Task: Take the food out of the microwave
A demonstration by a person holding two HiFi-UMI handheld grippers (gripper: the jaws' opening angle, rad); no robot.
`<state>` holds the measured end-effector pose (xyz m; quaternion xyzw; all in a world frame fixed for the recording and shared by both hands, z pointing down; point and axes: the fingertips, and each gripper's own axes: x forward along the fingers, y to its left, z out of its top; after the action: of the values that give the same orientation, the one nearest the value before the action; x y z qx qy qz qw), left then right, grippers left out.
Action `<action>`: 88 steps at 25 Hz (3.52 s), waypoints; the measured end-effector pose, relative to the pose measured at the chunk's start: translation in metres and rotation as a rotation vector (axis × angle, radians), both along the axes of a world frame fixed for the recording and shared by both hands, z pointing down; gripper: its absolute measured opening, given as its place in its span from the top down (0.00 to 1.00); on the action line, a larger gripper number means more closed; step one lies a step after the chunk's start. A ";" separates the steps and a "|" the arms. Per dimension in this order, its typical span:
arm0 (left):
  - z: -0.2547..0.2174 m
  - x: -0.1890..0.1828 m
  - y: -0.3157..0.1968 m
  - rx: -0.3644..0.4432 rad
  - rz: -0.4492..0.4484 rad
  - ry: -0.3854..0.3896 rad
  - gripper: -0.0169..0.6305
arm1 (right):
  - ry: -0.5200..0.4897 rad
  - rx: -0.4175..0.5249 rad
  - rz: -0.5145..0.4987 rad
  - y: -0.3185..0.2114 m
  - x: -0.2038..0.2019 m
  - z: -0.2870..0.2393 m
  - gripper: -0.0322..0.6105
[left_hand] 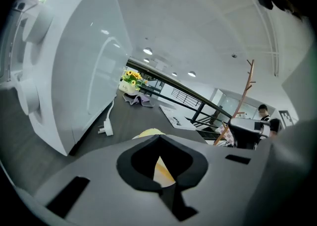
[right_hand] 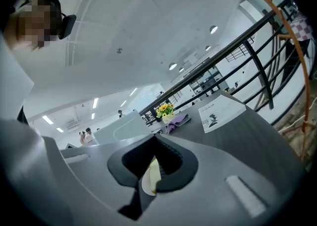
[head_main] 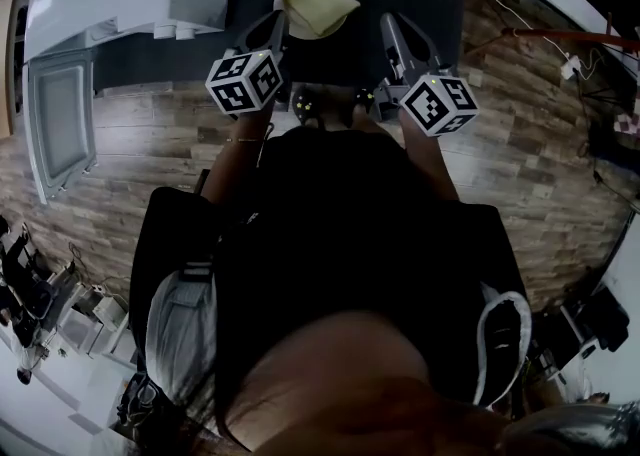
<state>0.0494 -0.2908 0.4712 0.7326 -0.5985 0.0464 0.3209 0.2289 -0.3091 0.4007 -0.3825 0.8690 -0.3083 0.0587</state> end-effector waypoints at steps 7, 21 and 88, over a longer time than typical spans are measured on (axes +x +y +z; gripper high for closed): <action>-0.045 0.003 -0.007 0.146 0.034 -0.117 0.96 | -0.004 0.027 -0.049 -0.005 -0.014 -0.010 0.95; -0.119 0.012 -0.001 0.378 0.028 -0.142 0.96 | -0.035 0.070 -0.147 -0.011 -0.038 -0.028 0.95; -0.121 -0.102 0.361 0.375 -0.517 -0.368 0.96 | -0.099 0.210 -0.727 0.272 -0.196 -0.046 0.95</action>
<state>-0.0530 0.0698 0.3499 0.5826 -0.8096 -0.0158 0.0694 0.0325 -0.0371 0.3543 -0.0258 0.9710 -0.2363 0.0261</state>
